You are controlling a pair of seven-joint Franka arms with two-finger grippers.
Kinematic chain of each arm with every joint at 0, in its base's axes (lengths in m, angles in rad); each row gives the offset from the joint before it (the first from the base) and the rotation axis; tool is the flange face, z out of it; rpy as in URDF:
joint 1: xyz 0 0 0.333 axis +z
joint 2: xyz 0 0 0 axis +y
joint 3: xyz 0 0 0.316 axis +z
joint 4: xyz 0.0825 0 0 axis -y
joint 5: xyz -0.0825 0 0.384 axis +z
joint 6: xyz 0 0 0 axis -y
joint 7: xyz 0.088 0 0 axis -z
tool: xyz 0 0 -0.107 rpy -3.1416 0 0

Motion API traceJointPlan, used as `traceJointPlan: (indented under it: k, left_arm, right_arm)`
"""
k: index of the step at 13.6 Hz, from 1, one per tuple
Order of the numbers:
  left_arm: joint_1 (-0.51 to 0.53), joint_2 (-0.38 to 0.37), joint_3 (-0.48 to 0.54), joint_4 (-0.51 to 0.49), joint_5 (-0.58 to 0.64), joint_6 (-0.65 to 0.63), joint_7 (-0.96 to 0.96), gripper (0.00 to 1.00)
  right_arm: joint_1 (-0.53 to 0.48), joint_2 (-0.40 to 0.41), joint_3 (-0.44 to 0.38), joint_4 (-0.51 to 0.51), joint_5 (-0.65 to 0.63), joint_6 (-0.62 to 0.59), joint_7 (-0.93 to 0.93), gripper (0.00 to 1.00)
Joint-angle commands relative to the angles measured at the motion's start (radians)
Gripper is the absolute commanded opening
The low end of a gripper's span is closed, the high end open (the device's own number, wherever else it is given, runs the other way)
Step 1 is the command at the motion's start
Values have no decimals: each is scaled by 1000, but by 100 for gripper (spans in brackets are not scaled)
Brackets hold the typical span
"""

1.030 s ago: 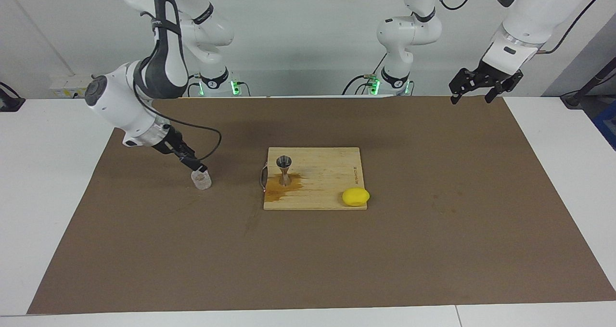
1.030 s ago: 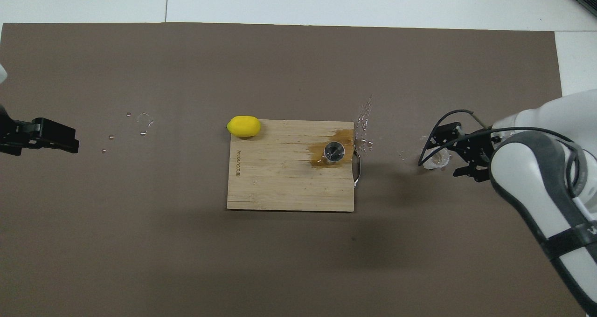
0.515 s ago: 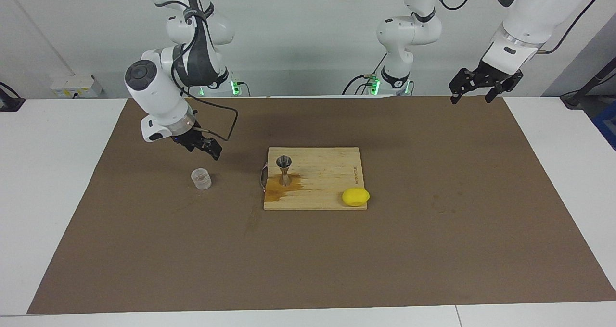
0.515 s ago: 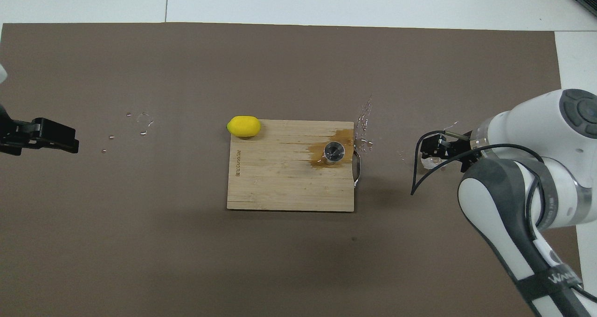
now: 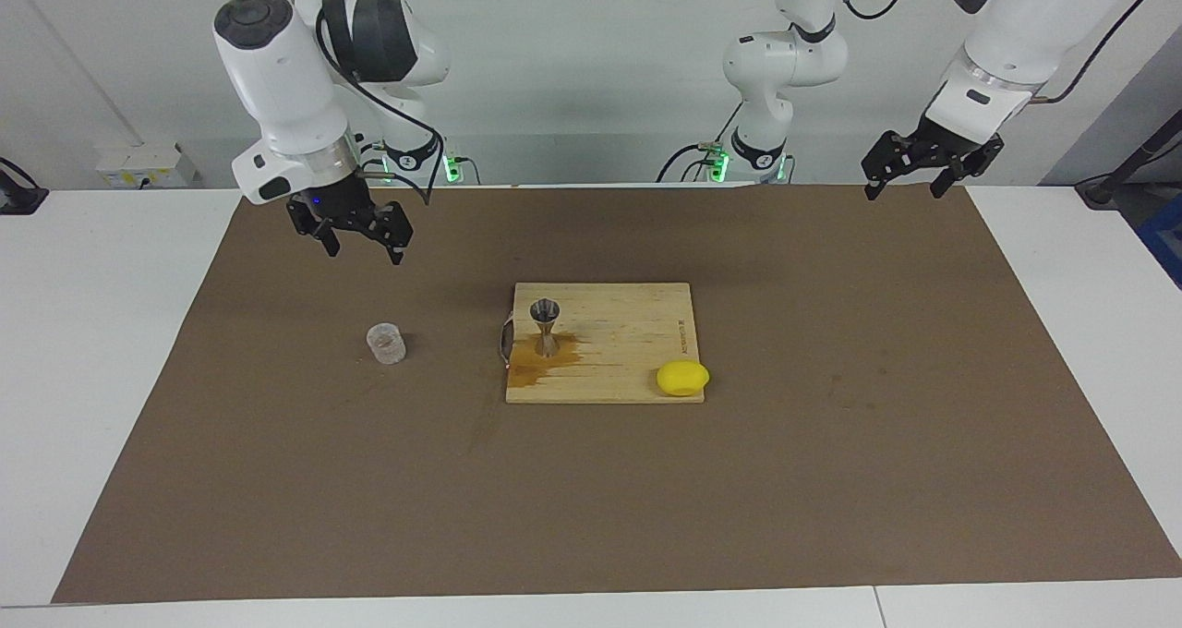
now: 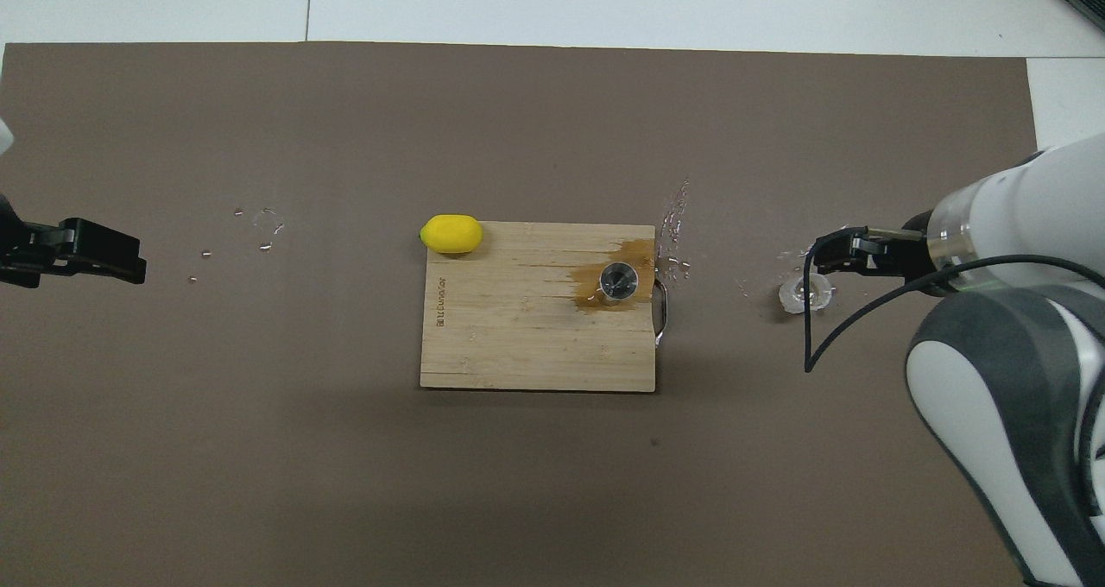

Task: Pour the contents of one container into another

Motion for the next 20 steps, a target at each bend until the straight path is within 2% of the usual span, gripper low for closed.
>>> traceJointPlan:
  k: [1,9,20]
  left_arm:
    - [-3,-10,5,-12,0,-3,8,100]
    - [-3,-10,5,-12,0,-3,8,100]
    - [-3,-10,5,-12,0,-3,8,100]
  right_arm:
    - [-21,45,-1,93,-14,-42,-19,100]
    - [-29,27,-4,64,-20,-126,-123,100]
    - [-29,21,-4,58,-22,-131,-124,100]
